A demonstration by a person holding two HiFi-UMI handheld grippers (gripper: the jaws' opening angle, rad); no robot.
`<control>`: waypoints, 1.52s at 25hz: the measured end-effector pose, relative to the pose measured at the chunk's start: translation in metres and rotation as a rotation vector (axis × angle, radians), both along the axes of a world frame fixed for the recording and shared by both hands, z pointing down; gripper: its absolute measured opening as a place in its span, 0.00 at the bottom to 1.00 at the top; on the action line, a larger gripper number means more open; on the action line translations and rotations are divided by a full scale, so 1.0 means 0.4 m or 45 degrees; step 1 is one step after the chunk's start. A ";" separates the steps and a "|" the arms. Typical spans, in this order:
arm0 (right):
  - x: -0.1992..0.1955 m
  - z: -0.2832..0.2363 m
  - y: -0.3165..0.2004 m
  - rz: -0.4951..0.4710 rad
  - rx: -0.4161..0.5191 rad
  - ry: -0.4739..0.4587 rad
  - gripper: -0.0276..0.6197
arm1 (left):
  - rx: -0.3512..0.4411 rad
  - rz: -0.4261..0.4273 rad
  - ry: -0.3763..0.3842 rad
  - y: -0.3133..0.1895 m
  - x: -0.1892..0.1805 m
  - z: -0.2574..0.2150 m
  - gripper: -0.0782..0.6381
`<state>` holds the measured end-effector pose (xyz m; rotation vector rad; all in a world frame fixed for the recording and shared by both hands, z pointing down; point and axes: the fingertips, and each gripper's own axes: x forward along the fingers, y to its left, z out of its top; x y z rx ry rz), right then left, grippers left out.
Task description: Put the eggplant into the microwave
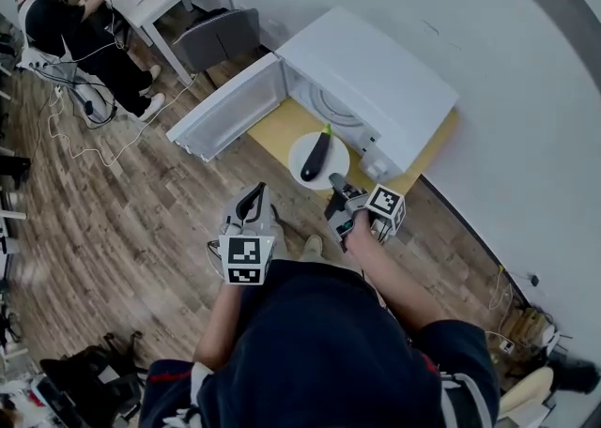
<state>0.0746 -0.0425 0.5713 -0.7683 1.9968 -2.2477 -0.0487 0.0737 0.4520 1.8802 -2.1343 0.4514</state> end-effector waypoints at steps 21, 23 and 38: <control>-0.161 0.102 -0.156 0.360 -0.046 0.028 0.08 | -0.027 0.371 0.018 -0.254 -0.201 0.033 0.13; -0.167 0.117 -0.168 0.404 -0.048 0.035 0.08 | -0.035 0.417 0.015 -0.270 -0.208 0.039 0.13; -0.153 0.219 -0.277 0.654 -0.096 0.064 0.08 | -0.124 0.649 0.027 -0.379 -0.208 0.109 0.13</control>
